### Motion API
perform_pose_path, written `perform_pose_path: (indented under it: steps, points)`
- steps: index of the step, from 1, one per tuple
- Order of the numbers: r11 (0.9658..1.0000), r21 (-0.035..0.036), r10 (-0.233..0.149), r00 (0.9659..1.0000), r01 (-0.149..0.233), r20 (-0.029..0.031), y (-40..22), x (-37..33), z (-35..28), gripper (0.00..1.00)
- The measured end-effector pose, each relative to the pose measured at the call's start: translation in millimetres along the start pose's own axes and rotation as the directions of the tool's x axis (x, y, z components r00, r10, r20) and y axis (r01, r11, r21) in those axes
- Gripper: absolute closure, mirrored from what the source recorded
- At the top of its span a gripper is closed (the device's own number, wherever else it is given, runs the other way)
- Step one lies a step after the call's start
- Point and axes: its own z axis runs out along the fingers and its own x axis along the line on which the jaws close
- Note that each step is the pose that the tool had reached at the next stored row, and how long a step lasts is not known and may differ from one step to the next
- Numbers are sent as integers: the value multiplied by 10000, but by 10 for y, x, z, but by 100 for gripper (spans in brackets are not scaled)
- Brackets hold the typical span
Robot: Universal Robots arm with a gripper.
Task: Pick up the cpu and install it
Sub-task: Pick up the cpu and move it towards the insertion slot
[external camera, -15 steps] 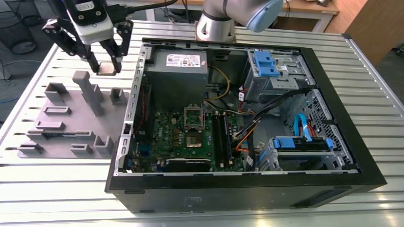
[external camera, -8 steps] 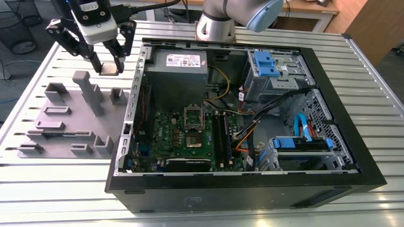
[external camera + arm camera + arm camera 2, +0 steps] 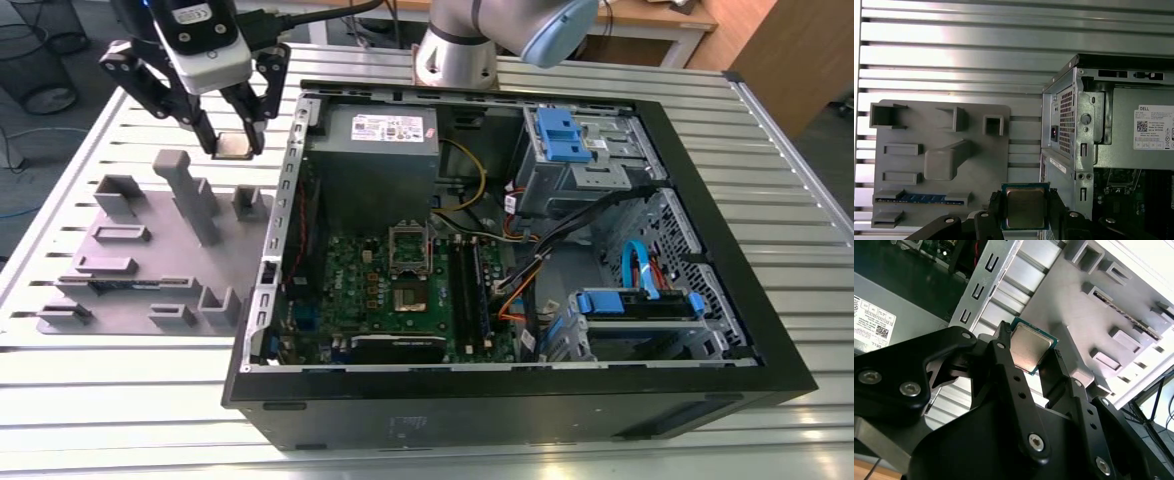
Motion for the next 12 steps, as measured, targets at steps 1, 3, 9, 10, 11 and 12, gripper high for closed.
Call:
perform_pose_path:
  steps: [1, 3, 9, 10, 11, 12]
  points:
    - [10000, 1, 0, 10000, 0, -1, 0, -5, 0, 53]
    - [10000, 0, 0, 10000, 0, 0, 0, -15, 1, 53]
    - [10000, 0, 1, 10000, -1, 0, -1, -44, 3, 53]
    - [10000, 0, 0, 10000, 0, 0, -1, -47, 3, 53]
    - [10000, 0, 0, 10000, 0, 0, -1, -49, 3, 53]
    - [10000, 1, 0, 10000, 0, 0, -1, -51, 3, 53]
